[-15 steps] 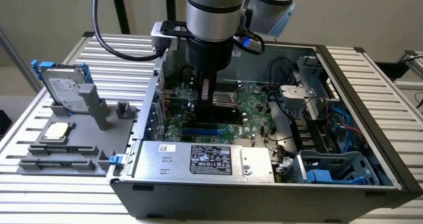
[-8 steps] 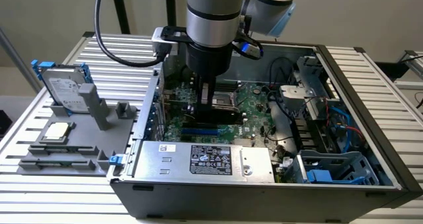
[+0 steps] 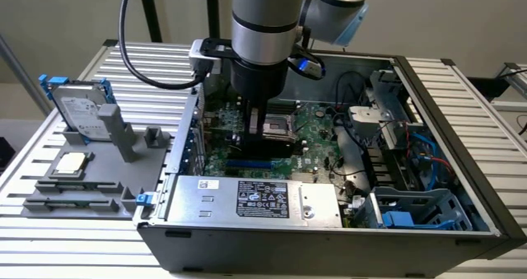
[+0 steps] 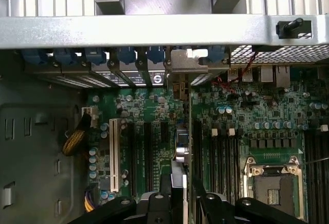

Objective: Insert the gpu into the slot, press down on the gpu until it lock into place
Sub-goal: 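Insert the gpu into the slot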

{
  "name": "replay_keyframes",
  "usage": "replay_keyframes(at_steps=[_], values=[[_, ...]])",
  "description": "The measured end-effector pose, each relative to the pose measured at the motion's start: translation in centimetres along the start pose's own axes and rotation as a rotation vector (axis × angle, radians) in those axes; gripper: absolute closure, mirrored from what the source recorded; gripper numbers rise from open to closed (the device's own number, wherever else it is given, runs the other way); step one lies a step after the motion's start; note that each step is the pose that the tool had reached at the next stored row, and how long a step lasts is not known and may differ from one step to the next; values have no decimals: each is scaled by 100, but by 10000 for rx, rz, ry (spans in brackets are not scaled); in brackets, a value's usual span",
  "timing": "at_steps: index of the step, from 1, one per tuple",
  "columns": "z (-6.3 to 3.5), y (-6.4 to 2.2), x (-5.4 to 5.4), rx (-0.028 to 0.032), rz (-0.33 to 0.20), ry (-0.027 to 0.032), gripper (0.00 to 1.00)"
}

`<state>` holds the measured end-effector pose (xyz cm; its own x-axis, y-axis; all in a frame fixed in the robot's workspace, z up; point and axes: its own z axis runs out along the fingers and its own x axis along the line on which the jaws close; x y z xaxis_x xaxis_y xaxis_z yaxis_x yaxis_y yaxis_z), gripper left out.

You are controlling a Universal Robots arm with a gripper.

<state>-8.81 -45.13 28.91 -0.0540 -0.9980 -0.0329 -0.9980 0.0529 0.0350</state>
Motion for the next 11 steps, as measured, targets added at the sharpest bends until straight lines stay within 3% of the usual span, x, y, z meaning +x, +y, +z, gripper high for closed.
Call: replay_keyframes(at_steps=[6, 11], values=[[55, 3, 2, -58, 3, 2, 74], [106, 1, 4, -68, 0, 3, 74]])
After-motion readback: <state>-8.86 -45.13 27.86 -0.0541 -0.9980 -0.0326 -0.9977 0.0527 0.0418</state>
